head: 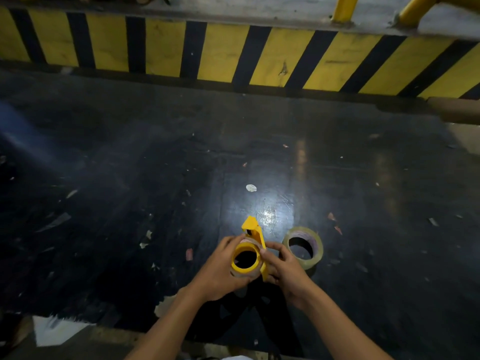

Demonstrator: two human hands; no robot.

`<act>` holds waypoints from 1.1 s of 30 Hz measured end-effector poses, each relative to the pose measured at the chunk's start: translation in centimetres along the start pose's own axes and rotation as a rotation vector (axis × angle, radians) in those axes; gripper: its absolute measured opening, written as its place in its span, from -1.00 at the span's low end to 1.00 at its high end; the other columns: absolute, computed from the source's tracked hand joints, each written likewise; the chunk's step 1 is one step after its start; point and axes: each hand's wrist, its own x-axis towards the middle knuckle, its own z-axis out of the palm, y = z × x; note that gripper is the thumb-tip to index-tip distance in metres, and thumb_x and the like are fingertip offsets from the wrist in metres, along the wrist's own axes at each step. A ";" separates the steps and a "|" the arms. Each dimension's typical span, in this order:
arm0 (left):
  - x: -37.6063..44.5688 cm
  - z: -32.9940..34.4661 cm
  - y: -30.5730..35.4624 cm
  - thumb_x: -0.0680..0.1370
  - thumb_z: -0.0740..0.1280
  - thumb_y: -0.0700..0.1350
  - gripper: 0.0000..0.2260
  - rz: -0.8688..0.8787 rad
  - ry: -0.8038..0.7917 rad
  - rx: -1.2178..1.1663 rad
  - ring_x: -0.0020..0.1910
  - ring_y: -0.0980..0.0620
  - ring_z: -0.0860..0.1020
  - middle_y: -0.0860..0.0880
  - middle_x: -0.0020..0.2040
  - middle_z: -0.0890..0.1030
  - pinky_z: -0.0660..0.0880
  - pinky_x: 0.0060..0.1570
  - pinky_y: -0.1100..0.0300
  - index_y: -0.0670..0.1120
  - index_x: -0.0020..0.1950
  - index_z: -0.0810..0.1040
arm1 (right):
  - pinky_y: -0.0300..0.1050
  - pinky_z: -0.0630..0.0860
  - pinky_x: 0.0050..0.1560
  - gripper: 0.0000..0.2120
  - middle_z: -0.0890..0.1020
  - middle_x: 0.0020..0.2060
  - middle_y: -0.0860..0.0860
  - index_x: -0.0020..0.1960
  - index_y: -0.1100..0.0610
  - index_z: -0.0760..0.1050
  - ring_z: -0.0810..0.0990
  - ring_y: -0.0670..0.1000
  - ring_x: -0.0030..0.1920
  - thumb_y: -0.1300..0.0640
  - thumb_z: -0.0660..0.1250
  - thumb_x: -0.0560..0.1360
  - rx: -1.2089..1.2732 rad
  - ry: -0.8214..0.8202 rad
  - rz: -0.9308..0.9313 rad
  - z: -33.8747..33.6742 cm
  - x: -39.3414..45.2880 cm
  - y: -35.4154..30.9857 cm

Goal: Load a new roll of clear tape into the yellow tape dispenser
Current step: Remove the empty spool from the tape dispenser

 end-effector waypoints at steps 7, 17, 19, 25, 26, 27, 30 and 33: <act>-0.1 -0.8 0.1 0.36 0.59 -0.03 -0.17 0.007 0.068 -0.032 0.29 0.57 0.32 0.15 0.41 0.36 0.36 0.43 0.34 0.12 0.55 0.26 | -0.31 0.49 -0.46 -0.65 0.66 -0.44 -0.11 0.32 0.14 0.45 0.60 -0.19 -0.49 0.13 0.39 0.57 0.071 -0.035 -0.048 -0.3 -0.8 -1.4; 0.4 -2.5 0.1 0.24 0.47 0.32 -0.04 -0.178 0.258 0.001 0.38 0.12 0.46 0.13 0.42 0.35 0.47 0.36 0.04 0.07 0.58 0.27 | 0.15 0.60 0.23 -0.70 0.64 0.12 0.11 0.22 0.01 0.51 0.66 0.10 0.12 0.06 0.45 0.51 -0.019 0.332 -0.231 -1.5 -0.8 -2.2; 0.9 -2.5 -0.5 0.28 0.46 0.31 -0.02 -0.264 0.219 0.111 0.41 -0.01 0.45 0.03 0.46 0.32 0.49 0.37 -0.09 0.03 0.61 0.21 | 0.19 0.60 0.23 -0.70 0.64 0.17 0.14 0.20 -0.01 0.53 0.67 0.12 0.14 0.04 0.47 0.50 -0.021 0.353 -0.241 -1.9 -0.8 -2.3; 1.9 -1.8 -2.7 0.46 0.50 0.16 -0.10 -0.392 0.209 0.230 0.47 -0.20 0.36 -0.14 0.54 0.26 0.45 0.40 -0.11 -0.08 0.65 0.12 | 0.24 0.60 0.21 -0.72 0.65 0.16 0.11 0.22 0.02 0.55 0.66 0.18 0.17 0.10 0.45 0.52 0.024 0.347 -0.236 -2.9 -1.1 -2.6; 2.0 -1.8 -3.0 0.47 0.50 0.16 -0.10 -0.404 0.205 0.230 0.47 -0.20 0.36 -0.15 0.54 0.26 0.45 0.40 -0.10 -0.09 0.65 0.11 | 0.24 0.61 0.19 -0.73 0.65 0.16 0.10 0.20 0.00 0.55 0.66 0.19 0.17 0.10 0.46 0.52 0.034 0.348 -0.233 -3.0 -1.1 -2.6; 2.0 -1.8 -3.3 0.48 0.50 0.14 -0.10 -0.415 0.197 0.232 0.48 -0.20 0.36 -0.15 0.55 0.25 0.45 0.41 -0.08 -0.09 0.66 0.10 | 0.23 0.62 0.17 -0.73 0.65 0.17 0.09 0.19 -0.01 0.55 0.67 0.19 0.17 0.09 0.46 0.51 0.044 0.350 -0.228 -3.2 -1.3 -2.6; 2.1 -1.7 -4.2 0.51 0.49 0.09 -0.11 -0.443 0.171 0.224 0.48 -0.20 0.37 -0.18 0.57 0.22 0.42 0.44 -0.04 -0.11 0.66 0.06 | 0.21 0.64 0.14 -0.75 0.66 0.17 0.04 0.17 -0.05 0.56 0.67 0.17 0.16 0.09 0.47 0.50 0.067 0.357 -0.217 -3.6 -1.6 -2.7; 2.3 -1.7 -4.6 0.51 0.47 0.10 -0.10 -0.457 0.142 0.235 0.50 -0.22 0.34 -0.19 0.59 0.19 0.40 0.45 -0.07 -0.11 0.67 0.02 | 0.18 0.65 0.09 -0.77 0.66 0.17 0.04 0.14 -0.07 0.55 0.68 0.19 0.17 0.10 0.45 0.52 0.090 0.355 -0.214 -3.9 -2.0 -2.9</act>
